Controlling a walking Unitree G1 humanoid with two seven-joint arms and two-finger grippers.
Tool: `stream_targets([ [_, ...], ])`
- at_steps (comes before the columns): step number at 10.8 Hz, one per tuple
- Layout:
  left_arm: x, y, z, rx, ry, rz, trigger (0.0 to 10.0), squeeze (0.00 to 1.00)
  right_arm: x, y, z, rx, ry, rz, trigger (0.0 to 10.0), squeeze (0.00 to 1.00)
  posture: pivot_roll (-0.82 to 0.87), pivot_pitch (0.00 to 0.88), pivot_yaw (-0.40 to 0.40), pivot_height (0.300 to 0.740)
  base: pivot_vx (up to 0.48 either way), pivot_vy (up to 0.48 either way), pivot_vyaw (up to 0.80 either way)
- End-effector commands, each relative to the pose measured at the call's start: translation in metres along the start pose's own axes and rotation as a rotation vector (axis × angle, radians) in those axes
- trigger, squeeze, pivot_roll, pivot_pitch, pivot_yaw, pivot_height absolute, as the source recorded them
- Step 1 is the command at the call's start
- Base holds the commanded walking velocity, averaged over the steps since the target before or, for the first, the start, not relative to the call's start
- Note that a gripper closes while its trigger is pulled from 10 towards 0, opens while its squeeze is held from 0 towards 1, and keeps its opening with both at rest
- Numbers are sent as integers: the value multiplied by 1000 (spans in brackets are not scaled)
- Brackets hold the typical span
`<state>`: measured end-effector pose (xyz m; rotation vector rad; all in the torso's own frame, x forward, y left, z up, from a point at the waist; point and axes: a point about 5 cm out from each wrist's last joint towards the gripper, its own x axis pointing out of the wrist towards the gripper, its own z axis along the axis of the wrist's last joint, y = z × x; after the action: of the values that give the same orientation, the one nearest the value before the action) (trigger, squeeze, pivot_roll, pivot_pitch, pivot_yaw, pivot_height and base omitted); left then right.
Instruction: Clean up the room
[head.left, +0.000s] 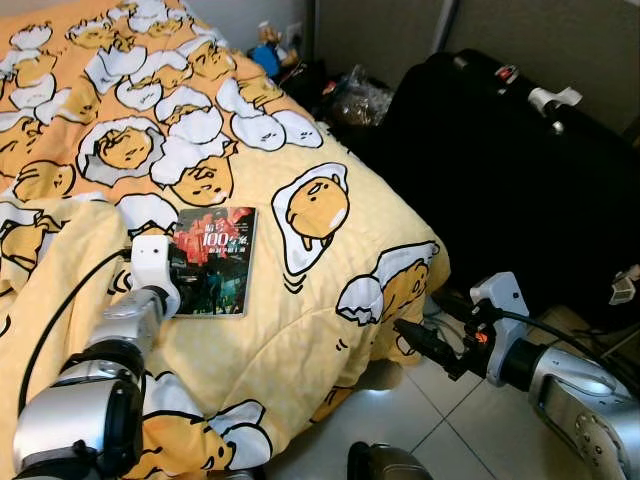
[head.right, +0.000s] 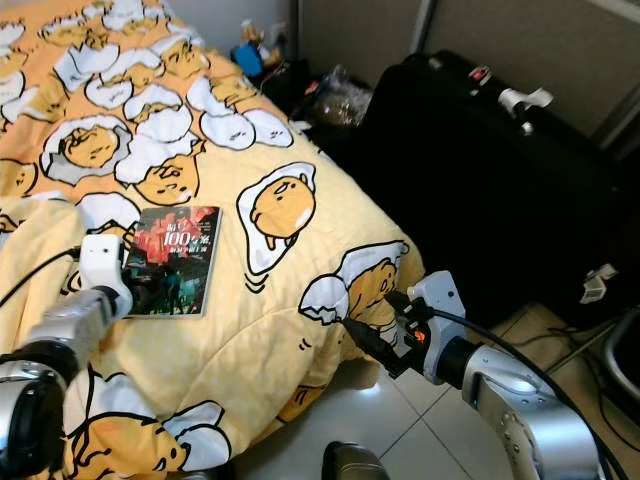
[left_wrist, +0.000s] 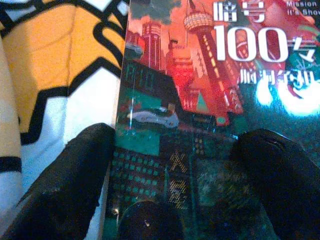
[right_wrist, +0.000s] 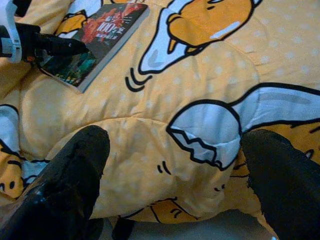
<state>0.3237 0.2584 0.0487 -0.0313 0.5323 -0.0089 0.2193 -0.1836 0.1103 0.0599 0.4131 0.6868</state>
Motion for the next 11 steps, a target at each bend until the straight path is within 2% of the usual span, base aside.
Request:
stream_targets([
  [1, -3, -4, -23, -22, 91, -54, 10000, 0, -4, -1, 0, 2, 4, -5, 10000, 0, -296, 191, -6, 740, 0, 0, 0],
  [2, -4, -7, -24, -63, 91, -159, 10000, 0, 0, -3, 2, 5, 6, -5, 10000, 0, -279, 183, -8, 740, 0, 0, 0],
  [4, -7, -1, -15, -149, 42, -233, 10000, 0, 10, -6, 5, 1, -2, -5, 10000, 0, -240, 163, -6, 740, 0, 0, 0],
  [6, -10, 8, -6, -263, -9, -218, 10000, 0, 17, -8, 7, -3, -17, -11, 10000, 0, -220, 147, 9, 740, 0, 0, 0],
  [7, -11, 13, -5, -298, -19, -201, 10000, 0, 20, -8, 7, -2, -23, -16, 10000, 0, -212, 139, 20, 740, 0, 0, 0],
  [8, -13, 17, -7, -370, -28, -185, 10000, 0, 25, -8, 6, 3, -37, -24, 10000, 0, -198, 123, 40, 740, 0, 0, 0],
  [9, -14, 18, -11, -360, -9, -179, 10000, 0, 29, -9, 5, 4, -43, -34, 10000, 0, -189, 118, 50, 740, 0, 0, 0],
  [10, -15, 20, -22, -210, 42, -128, 10000, 0, 37, -11, 3, -2, -39, -61, 10000, 0, -172, 111, 59, 740, 0, 0, 0],
  [11, -16, 24, -25, -162, 48, -67, 10000, 0, 44, -8, 4, 4, -51, -56, 10000, 0, -154, 112, 63, 740, 0, 0, 0],
])
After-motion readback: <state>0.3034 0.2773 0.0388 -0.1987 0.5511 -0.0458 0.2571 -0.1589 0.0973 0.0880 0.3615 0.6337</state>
